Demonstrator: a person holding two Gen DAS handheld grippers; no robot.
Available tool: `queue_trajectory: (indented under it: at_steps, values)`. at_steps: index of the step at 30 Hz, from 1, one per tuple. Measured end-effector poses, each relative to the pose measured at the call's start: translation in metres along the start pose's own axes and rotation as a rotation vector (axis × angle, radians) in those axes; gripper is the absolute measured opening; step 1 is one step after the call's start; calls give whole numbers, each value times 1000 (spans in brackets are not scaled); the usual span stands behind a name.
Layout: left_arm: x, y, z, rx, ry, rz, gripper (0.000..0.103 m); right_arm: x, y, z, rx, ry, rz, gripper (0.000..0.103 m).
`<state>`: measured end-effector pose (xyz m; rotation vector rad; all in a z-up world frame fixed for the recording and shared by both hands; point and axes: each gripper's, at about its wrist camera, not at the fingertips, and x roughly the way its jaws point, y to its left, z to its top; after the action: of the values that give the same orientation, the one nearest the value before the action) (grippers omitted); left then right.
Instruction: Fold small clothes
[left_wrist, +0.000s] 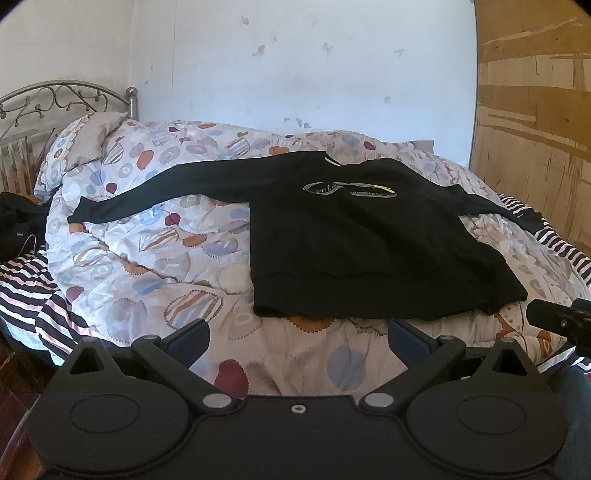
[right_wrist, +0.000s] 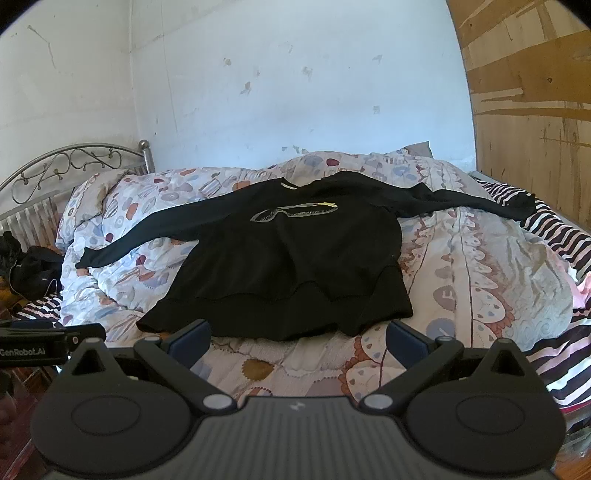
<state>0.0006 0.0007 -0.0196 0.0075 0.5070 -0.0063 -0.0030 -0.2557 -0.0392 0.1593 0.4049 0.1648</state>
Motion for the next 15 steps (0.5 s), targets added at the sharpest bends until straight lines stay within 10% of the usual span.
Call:
queue_trajectory:
  at_steps: [15]
  values:
    - [3,0,4,-1,27,-3,102,4,-2,-1,14,20,1,103]
